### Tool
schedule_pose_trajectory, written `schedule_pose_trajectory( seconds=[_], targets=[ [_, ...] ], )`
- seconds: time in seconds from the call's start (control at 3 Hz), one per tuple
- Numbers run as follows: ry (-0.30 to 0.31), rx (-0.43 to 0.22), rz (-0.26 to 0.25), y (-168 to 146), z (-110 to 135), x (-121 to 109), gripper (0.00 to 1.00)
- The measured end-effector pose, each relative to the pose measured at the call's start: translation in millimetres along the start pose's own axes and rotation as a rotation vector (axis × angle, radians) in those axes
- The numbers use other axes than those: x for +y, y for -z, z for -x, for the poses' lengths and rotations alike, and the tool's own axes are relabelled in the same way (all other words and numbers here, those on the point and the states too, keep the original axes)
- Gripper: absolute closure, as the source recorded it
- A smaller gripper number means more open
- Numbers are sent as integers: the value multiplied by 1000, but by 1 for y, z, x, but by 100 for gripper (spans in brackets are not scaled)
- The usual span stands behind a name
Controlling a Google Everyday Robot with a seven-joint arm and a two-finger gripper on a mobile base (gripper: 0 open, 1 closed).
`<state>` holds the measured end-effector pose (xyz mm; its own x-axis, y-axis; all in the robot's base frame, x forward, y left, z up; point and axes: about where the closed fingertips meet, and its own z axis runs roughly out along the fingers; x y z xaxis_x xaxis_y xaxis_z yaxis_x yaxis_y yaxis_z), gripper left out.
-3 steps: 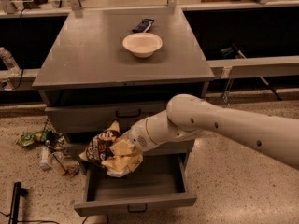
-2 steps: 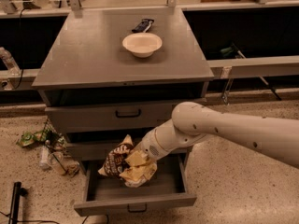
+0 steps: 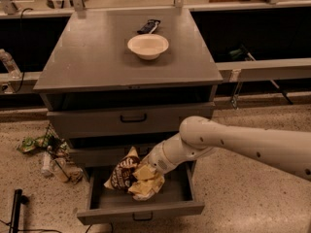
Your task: Place brown chip bag into bottom drawer
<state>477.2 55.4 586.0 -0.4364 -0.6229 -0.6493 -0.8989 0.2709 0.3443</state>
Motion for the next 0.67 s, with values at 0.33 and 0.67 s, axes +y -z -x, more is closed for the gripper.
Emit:
schedule_pose_trajectory(
  seconds=[0.33, 0.67],
  targets=[
    [72, 36, 25, -29, -44, -26, 100],
    [75, 65, -7, -42, -79, -56, 100]
  ],
)
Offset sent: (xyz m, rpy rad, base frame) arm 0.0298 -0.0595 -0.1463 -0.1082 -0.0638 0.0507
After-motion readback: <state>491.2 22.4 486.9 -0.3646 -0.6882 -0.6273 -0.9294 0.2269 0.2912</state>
